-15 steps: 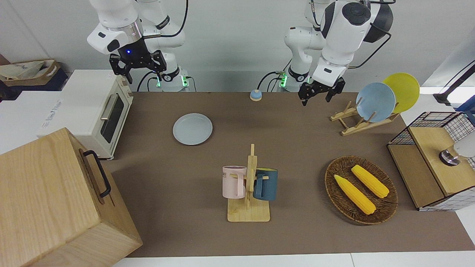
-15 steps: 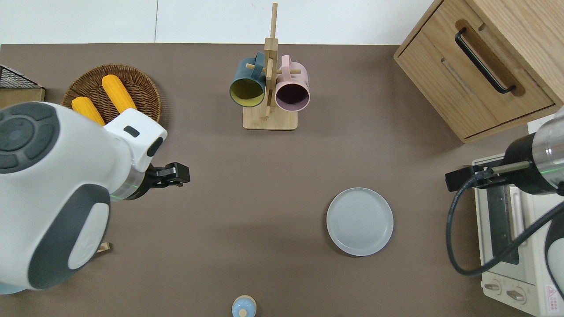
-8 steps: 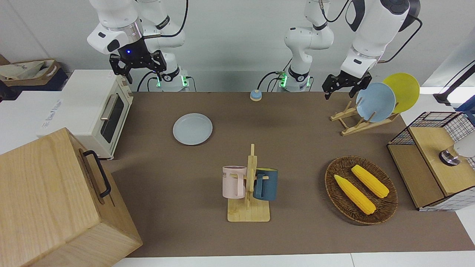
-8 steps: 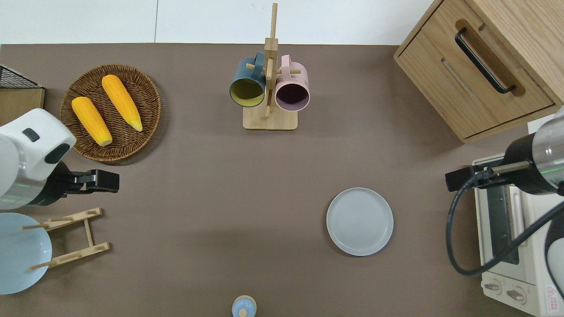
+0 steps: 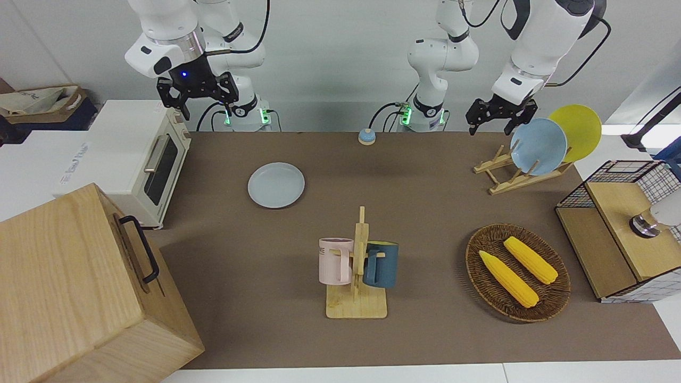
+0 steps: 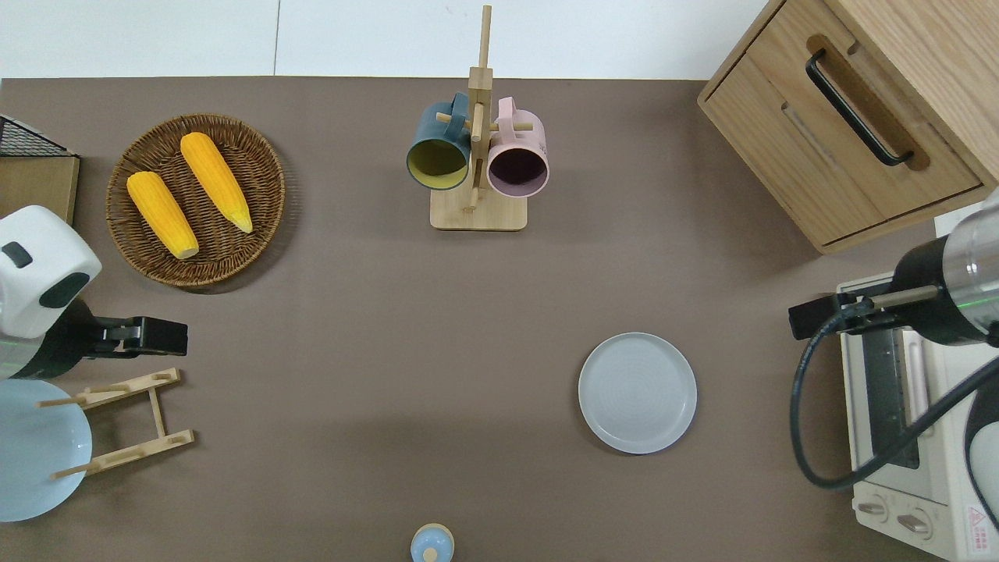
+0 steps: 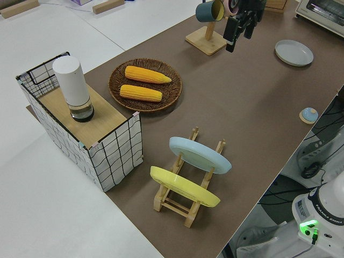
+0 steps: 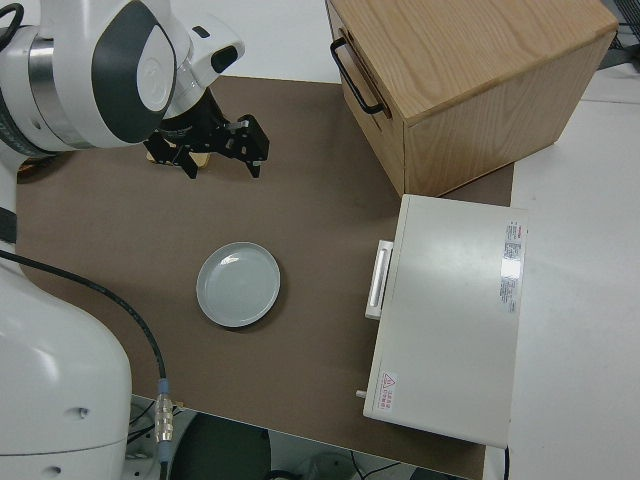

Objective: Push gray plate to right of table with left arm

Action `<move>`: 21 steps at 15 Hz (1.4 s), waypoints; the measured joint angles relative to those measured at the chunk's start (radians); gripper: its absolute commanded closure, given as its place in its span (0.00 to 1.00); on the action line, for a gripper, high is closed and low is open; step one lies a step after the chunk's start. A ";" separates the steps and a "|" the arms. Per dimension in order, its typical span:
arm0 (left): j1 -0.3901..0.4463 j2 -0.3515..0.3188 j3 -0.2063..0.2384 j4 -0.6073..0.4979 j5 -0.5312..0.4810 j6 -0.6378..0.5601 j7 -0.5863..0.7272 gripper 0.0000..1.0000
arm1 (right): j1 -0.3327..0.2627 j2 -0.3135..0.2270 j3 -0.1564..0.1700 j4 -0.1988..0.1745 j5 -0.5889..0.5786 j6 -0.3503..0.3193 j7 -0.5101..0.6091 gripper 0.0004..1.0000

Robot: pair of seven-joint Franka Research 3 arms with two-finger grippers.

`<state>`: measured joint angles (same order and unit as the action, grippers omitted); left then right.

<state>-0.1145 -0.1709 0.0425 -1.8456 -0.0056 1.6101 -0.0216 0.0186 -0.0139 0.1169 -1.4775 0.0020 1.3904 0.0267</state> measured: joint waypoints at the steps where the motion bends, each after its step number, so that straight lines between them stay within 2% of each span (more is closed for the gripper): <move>1: 0.000 -0.010 -0.002 -0.017 0.000 0.003 0.018 0.00 | 0.000 0.000 0.000 0.000 0.000 0.000 0.000 0.02; 9: 0.001 -0.033 0.003 -0.058 0.000 0.018 0.044 0.00 | 0.000 0.000 0.000 0.000 0.000 0.000 0.000 0.02; 12: 0.003 -0.038 0.032 -0.059 0.010 0.015 0.047 0.00 | 0.000 0.000 0.000 0.000 0.000 0.000 0.000 0.02; 16: 0.005 -0.051 0.092 -0.060 0.035 0.004 0.101 0.00 | 0.000 0.000 0.000 0.000 0.000 0.000 0.000 0.02; 21: 0.004 -0.058 0.088 -0.061 0.032 0.007 0.106 0.00 | 0.000 0.000 0.000 0.000 0.000 0.000 0.000 0.02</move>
<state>-0.1109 -0.2285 0.1303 -1.9063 0.0268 1.6168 0.0840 0.0186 -0.0139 0.1169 -1.4775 0.0020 1.3904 0.0267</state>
